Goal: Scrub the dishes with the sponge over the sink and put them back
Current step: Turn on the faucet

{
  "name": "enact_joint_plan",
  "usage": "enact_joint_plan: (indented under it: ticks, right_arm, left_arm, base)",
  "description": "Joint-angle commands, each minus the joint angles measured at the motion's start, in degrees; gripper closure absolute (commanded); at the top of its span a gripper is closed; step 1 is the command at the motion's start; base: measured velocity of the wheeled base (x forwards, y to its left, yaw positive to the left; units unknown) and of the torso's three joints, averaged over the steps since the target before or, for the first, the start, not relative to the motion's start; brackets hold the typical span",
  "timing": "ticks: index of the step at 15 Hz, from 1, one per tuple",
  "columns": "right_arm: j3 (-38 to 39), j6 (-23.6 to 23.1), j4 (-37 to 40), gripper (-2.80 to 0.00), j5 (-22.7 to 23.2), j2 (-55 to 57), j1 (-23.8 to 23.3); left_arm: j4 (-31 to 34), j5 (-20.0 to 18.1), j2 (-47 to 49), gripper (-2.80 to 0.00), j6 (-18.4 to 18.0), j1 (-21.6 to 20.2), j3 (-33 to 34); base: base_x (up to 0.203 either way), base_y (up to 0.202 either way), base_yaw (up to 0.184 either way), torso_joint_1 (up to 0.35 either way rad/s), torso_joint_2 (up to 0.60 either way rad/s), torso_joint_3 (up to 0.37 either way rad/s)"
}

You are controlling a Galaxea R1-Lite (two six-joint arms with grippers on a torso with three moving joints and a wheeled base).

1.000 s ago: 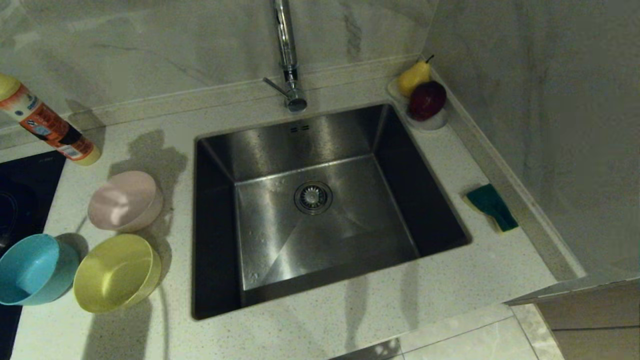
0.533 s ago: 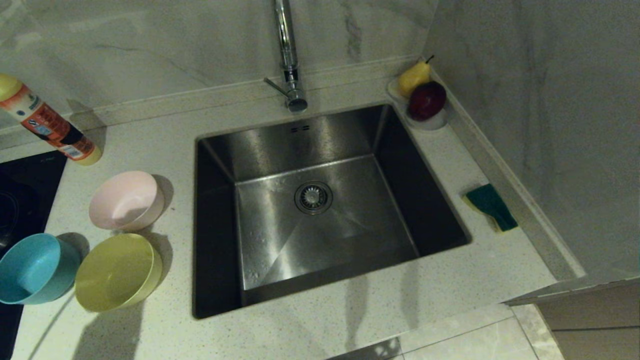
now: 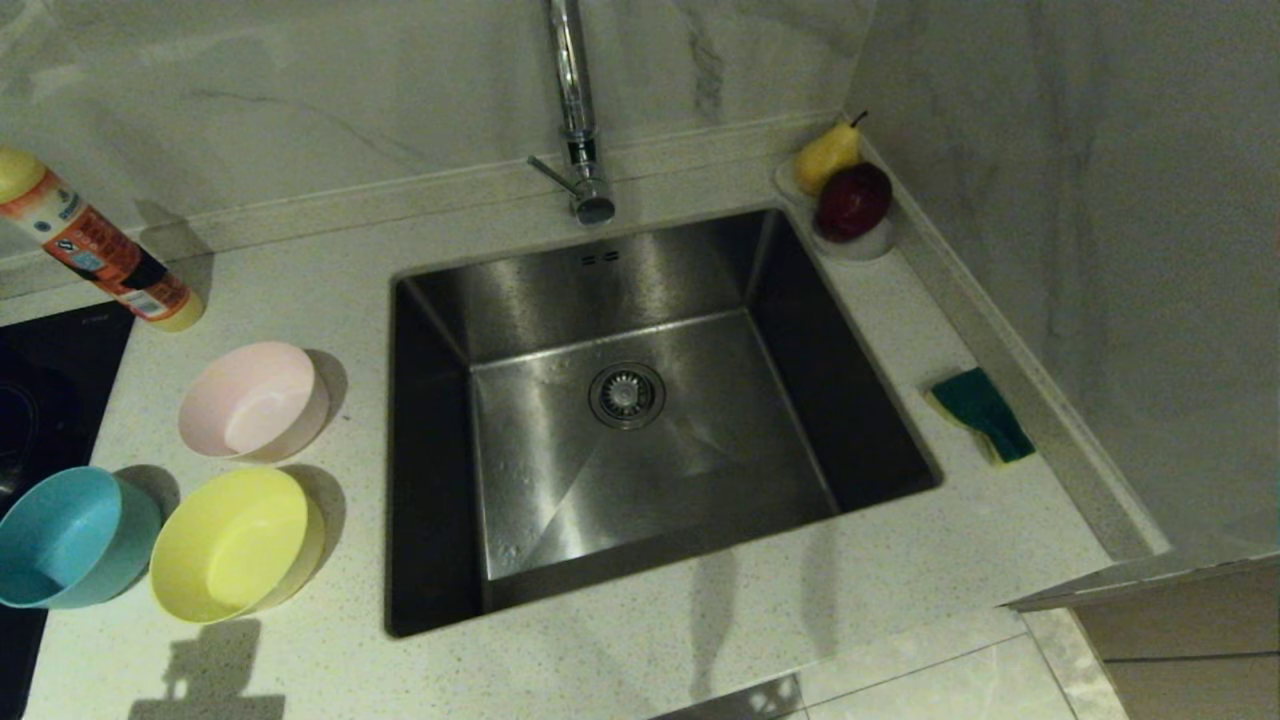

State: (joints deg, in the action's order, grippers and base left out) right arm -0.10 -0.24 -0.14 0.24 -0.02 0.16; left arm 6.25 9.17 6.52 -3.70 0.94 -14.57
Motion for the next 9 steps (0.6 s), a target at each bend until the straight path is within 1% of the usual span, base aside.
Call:
enact_joint_plan:
  ticks: [1,3,5,6,7,9]
  right_arm:
    - [0.0,0.0,0.0,0.0,0.0,0.0,0.0]
    - [0.0,0.0,0.0,0.0,0.0,0.0,0.0]
    - [0.0,0.0,0.0,0.0,0.0,0.0,0.0]
    - [0.0,0.0,0.0,0.0,0.0,0.0,0.0]
    - [0.0,0.0,0.0,0.0,0.0,0.0,0.0]
    - [0.0,0.0,0.0,0.0,0.0,0.0,0.0]
  left_arm:
    - [2.2,-0.5,-6.7,0.0,0.7,0.0,5.4]
    - [1.2,-0.7,-6.6,0.0,1.8,0.0,10.0]
    - [-0.1,-3.8,-6.6,0.0,4.9,0.0,11.5]
    - [-0.1,-5.8,-6.6,0.0,5.5,0.0,11.9]
    - [-0.2,-6.2,-6.6,0.0,6.3,0.0,12.0]
    - [-0.3,-6.2,-6.6,0.0,6.3,0.0,12.0]
  base:
    - [0.0,0.0,0.0,0.0,0.0,0.0]
    - [0.0,0.0,0.0,0.0,0.0,0.0]
    - [0.0,0.0,0.0,0.0,0.0,0.0]
    - [0.0,0.0,0.0,0.0,0.0,0.0]
    - [0.0,0.0,0.0,0.0,0.0,0.0]
    - [0.0,0.0,0.0,0.0,0.0,0.0]
